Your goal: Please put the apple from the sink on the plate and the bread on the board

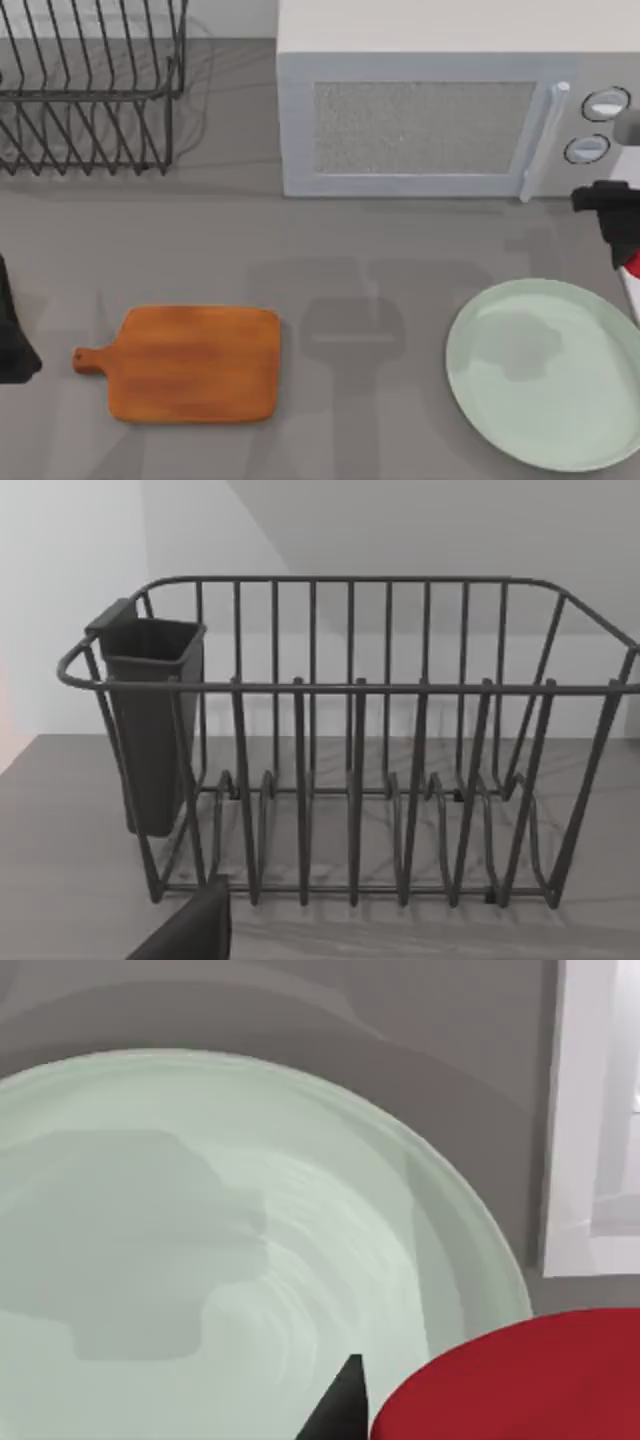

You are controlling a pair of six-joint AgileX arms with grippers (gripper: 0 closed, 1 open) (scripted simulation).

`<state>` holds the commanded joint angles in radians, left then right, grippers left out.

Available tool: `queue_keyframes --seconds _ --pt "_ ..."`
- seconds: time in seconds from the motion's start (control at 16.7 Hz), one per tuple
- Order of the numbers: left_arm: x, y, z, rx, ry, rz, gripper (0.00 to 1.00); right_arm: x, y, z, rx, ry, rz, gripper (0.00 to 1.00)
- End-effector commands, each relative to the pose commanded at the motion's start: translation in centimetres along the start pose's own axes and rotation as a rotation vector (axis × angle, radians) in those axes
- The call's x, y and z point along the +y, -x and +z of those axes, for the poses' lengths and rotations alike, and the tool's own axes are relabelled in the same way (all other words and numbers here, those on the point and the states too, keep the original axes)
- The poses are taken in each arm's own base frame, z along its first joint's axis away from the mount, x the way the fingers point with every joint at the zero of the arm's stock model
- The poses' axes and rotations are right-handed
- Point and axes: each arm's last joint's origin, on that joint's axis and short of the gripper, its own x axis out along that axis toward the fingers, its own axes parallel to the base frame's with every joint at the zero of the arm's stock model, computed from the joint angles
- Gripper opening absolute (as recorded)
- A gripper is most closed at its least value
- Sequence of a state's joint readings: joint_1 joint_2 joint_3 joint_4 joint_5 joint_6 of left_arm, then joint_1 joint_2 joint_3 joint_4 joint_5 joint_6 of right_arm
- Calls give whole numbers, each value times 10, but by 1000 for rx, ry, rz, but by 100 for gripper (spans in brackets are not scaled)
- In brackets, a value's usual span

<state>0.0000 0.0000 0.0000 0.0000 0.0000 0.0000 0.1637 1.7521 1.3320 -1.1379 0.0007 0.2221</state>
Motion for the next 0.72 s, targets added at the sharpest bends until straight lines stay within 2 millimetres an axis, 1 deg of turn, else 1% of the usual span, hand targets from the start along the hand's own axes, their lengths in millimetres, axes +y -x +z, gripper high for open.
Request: queue_keyframes --seconds 0.18,0.36,0.54,0.72 --pt "0 0 0 0 0 0 100 33 8 -26 10 16 -3 0" --pt "0 0 0 0 0 0 100 57 13 -46 13 35 -3 0" --pt "0 0 0 0 0 0 100 68 15 -55 13 45 -2 0" --pt "0 0 0 0 0 0 100 68 15 -56 13 45 -2 0"
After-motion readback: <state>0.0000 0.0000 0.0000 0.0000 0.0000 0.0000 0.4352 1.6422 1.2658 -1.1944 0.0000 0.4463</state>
